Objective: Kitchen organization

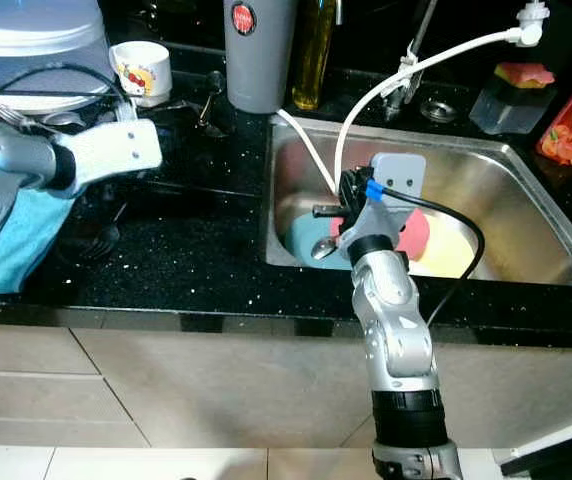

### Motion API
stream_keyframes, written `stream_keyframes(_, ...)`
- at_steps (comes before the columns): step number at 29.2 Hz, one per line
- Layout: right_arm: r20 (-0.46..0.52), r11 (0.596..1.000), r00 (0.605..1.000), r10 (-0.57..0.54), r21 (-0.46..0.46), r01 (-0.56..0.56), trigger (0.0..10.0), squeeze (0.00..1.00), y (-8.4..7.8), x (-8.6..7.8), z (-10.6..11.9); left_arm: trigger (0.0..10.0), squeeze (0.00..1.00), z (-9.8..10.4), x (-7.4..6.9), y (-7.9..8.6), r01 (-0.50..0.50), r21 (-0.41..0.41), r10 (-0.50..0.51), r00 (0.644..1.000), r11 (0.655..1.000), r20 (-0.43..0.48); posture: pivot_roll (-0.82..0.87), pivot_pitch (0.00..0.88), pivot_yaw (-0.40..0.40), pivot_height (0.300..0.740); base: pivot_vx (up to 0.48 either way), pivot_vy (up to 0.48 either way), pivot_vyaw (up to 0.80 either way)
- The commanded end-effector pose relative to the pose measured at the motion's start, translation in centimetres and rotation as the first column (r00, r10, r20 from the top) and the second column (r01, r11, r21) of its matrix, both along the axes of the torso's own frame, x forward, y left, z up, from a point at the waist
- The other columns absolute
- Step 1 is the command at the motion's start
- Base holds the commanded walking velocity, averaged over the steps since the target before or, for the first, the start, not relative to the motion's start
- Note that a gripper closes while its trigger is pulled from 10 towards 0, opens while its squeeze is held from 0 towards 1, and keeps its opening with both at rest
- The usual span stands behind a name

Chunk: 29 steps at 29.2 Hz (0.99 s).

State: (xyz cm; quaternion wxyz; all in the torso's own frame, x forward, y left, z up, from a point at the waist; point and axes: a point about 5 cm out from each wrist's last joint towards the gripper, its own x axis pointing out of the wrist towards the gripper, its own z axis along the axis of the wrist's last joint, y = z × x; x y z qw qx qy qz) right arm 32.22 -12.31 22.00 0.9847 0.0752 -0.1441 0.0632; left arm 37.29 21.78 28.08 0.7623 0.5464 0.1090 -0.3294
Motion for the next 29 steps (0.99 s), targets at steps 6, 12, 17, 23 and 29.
stream_keyframes(6, 0.0, 1.0, 1.0, -0.025, 0.008, 0.025, 10.0, 0.0, -0.6, 0.0, -0.1, 9.8, 0.0, -1.3, 1.0, -1.1, 0.023, 0.081, -0.023, 1.0, 0.996, -0.01, 0.25, 0.047, -0.106, 0.74, 0.0, 0.0, 0.0)
stream_keyframes(12, -0.002, 1.0, 1.0, -0.026, 0.009, 0.026, 10.0, 0.0, -0.6, -0.1, -0.1, 4.0, 0.0, -2.5, 1.5, -1.7, 0.029, 0.162, -0.03, 1.0, 0.986, 0.007, 0.25, 0.051, -0.109, 0.74, 0.0, 0.0, 0.0)
stream_keyframes(17, -0.003, 1.0, 1.0, -0.026, 0.009, 0.027, 10.0, 0.0, -0.6, -0.1, -0.1, 2.4, 0.0, -3.0, 1.5, -2.4, 0.073, 0.215, -0.075, 0.997, 0.974, 0.002, 0.25, 0.053, -0.11, 0.74, 0.0, 0.0, 0.0)
stream_keyframes(23, -0.002, 1.0, 1.0, -0.03, 0.01, 0.03, 10.0, 0.0, -0.6, -0.1, -0.1, 0.0, 0.0, -4.5, 1.0, -3.2, 0.168, 0.322, -0.161, 0.986, 0.932, -0.048, 0.24, 0.055, -0.108, 0.74, 0.0, 0.0, 0.0)
stream_keyframes(29, -0.004, 0.999, 0.999, -0.034, 0.011, 0.034, 10.0, 0.0, -0.7, -0.2, -0.2, 0.0, 0.0, -5.2, 0.7, -3.4, 0.201, 0.333, -0.188, 0.98, 0.921, -0.072, 0.24, 0.056, -0.111, 0.74, 0.0, 0.0, 0.0)
